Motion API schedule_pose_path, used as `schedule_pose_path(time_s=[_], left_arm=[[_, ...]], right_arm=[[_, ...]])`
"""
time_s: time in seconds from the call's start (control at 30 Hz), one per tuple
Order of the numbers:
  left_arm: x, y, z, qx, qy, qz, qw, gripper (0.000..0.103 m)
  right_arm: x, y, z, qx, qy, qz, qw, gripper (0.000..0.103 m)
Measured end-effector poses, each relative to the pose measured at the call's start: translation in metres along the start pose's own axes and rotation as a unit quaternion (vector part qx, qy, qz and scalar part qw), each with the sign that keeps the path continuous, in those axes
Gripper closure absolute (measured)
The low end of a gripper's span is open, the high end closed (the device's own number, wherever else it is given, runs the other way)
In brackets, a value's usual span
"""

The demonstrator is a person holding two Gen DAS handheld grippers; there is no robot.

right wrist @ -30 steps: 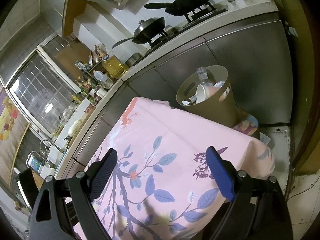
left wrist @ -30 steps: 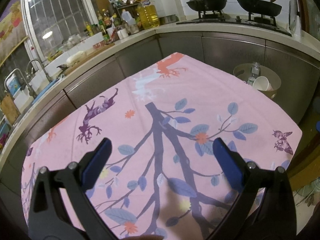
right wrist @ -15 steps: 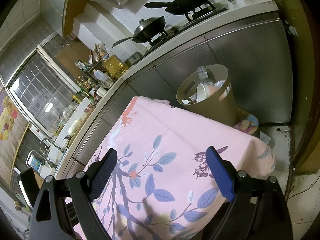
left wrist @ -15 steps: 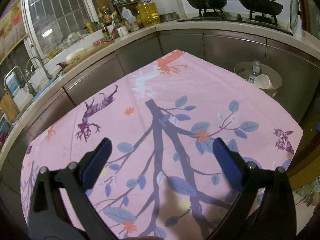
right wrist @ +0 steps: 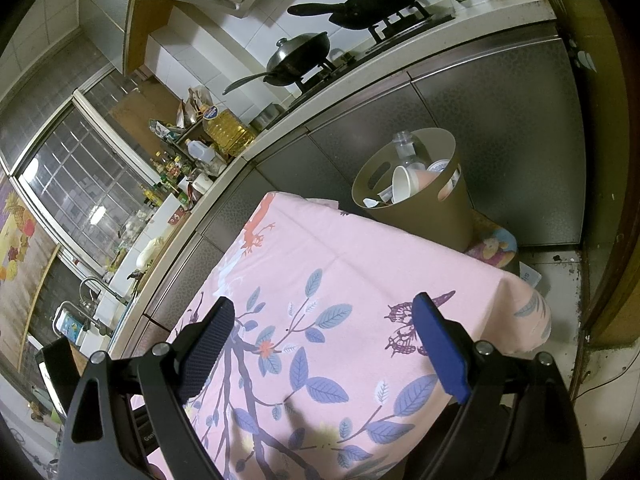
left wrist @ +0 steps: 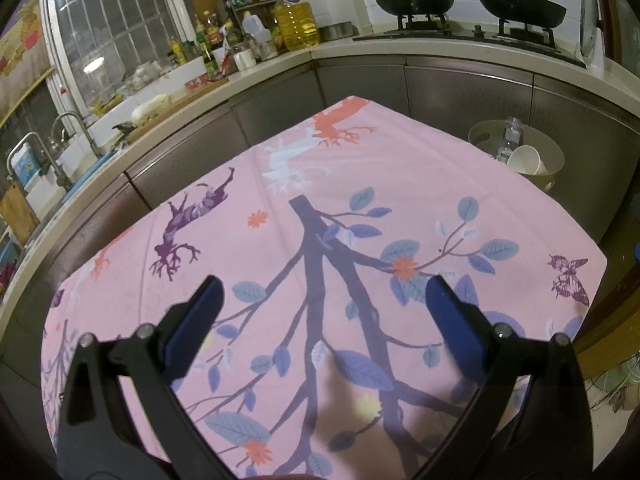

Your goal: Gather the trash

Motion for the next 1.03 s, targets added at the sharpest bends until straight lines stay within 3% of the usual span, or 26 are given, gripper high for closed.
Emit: schedule_pose_path(time_s=[1.03], left_arm=[[0.0009,-0.002,0.0027,0.019,-0.001,-0.001,0.9998,0.006]], right_arm=[[0.0019,-0.0004,-0.0007,0.001,-0.001,-0.001,1.0,0.016]])
Point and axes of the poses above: each gripper's, at about its wrist camera, not at the fingertips, and y roughly the way its jaws point, z to its right, x to its underside, the point moved 4 cm from there along y, roughly the way its jaws point, and after that the axes turned 10 degrees about z, right-handed, at the moved point
